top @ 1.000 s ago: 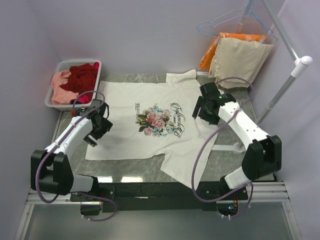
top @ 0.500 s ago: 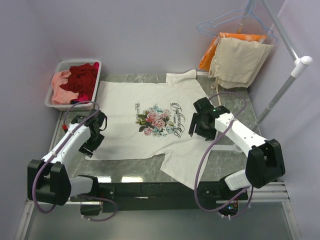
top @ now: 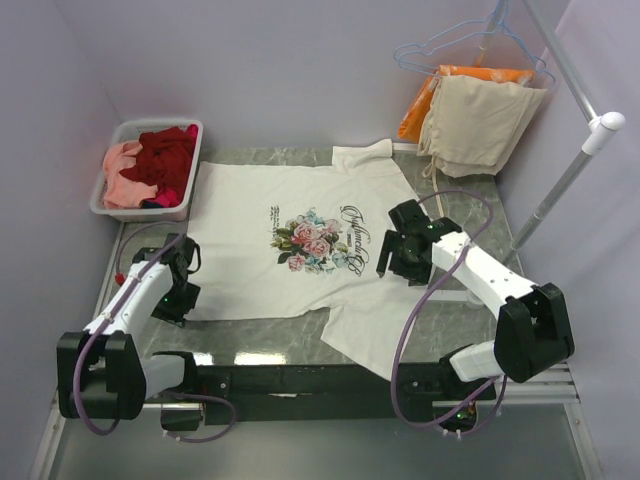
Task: Fold and stack the t-shirts
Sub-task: Flatten the tshirt out
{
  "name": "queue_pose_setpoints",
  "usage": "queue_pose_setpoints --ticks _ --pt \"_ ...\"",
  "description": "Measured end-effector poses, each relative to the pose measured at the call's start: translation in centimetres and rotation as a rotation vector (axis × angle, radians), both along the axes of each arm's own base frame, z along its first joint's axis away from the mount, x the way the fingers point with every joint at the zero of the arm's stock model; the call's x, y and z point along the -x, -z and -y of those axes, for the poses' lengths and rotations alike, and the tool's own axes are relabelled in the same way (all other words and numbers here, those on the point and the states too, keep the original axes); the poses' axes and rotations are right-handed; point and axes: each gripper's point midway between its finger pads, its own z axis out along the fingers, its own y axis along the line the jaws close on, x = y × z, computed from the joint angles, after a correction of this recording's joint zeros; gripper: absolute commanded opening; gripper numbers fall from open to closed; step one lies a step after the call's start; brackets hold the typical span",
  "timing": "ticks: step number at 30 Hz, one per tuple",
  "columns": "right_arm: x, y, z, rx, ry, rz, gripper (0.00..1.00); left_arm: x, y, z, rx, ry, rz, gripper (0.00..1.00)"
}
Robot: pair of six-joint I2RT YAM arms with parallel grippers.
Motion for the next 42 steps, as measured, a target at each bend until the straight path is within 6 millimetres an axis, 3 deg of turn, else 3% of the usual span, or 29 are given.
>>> queue_pose_setpoints --ticks 9,16,27,42 --pt "-0.1 0.3 -0.1 0.006 -0.021 -0.017 0.8 -0.5 0.4 -1.4 -0.001 -0.055 -0.002 0.56" --pt "-1.2 -0.9 -0.5 0.001 -0.028 0.007 0.8 -0.4 1.5 -1.9 0.012 -0.076 -0.013 0.44" --pt "-1.6 -2.4 -0.2 0.021 -0.019 0.02 0.8 0.4 3.5 -1.9 0.021 -0.09 -0.061 0.44" --pt "-1.8 -2.9 0.0 0.033 0.0 0.027 0.8 -0.2 3.3 -2.2 0.023 -0.078 -0.058 0.47"
